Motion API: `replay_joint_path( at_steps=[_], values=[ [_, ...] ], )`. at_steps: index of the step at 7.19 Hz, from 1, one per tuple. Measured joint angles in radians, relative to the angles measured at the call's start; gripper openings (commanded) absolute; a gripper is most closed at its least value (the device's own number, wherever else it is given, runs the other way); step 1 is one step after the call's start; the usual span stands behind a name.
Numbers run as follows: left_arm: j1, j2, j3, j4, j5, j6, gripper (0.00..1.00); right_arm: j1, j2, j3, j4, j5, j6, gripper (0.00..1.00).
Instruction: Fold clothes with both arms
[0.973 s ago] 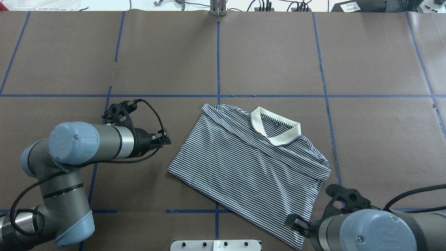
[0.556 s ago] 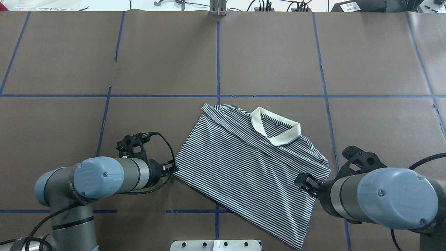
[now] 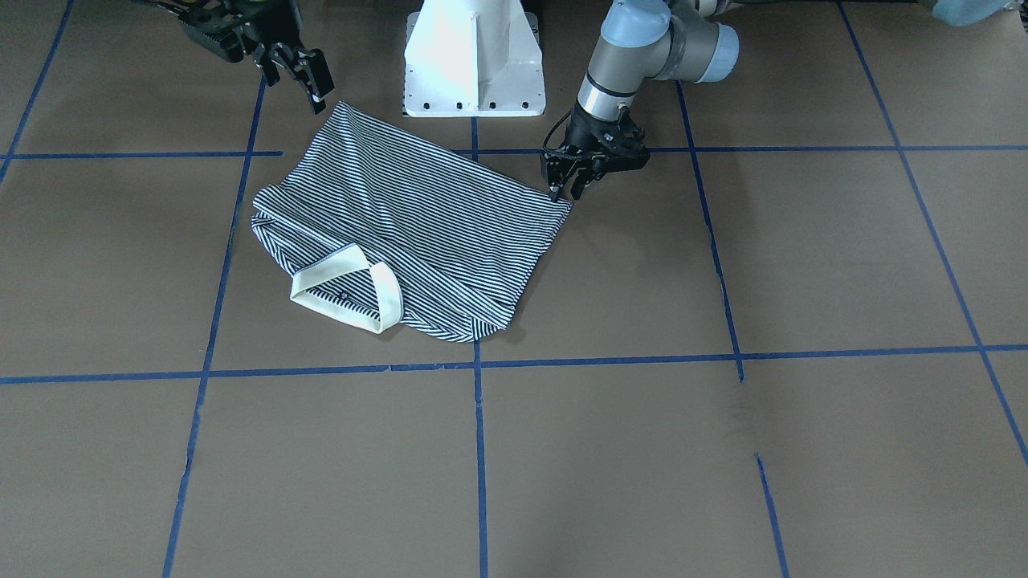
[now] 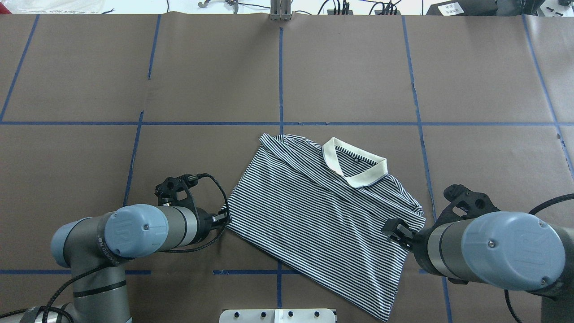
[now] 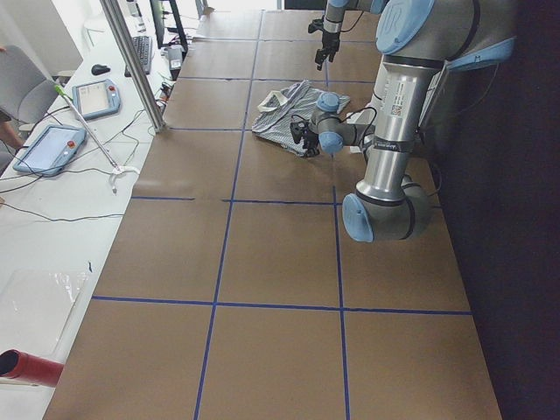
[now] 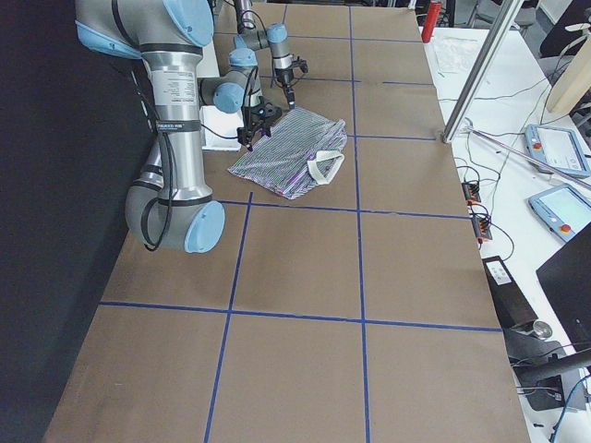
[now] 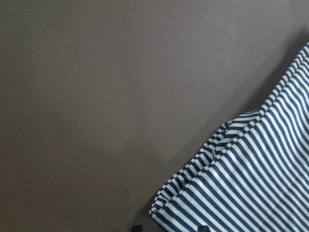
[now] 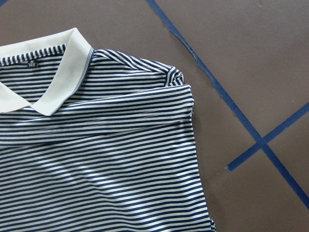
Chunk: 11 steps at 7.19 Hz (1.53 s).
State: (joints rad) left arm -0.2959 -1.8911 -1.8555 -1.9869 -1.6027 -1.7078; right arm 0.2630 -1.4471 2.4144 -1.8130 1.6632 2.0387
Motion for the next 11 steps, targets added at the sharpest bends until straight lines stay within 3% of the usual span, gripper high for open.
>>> replay_joint_path(
  at_steps=[1,2,5,8,9,11],
  values=[
    [-0.004,0.000,0.003,0.000,0.001,0.002,0.16,0.000,0.000,-0.003,0.000,0.000,0.000,1.00],
    [-0.005,0.000,0.005,0.000,0.001,0.003,0.00,0.000,0.000,-0.005,0.000,0.000,0.000,1.00],
    [-0.018,0.001,0.003,0.000,0.000,0.017,0.00,-0.003,-0.001,-0.009,0.000,0.000,0.000,1.00],
    [-0.149,-0.009,0.023,0.001,-0.003,0.225,0.00,-0.006,0.002,-0.016,0.000,0.000,0.000,1.00],
    [-0.227,-0.042,0.071,-0.002,-0.005,0.318,0.00,-0.007,0.003,-0.016,0.000,0.000,0.001,1.00],
    [-0.377,-0.209,0.288,-0.028,-0.008,0.429,0.00,-0.006,0.003,-0.018,0.000,0.001,0.003,1.00]
  ],
)
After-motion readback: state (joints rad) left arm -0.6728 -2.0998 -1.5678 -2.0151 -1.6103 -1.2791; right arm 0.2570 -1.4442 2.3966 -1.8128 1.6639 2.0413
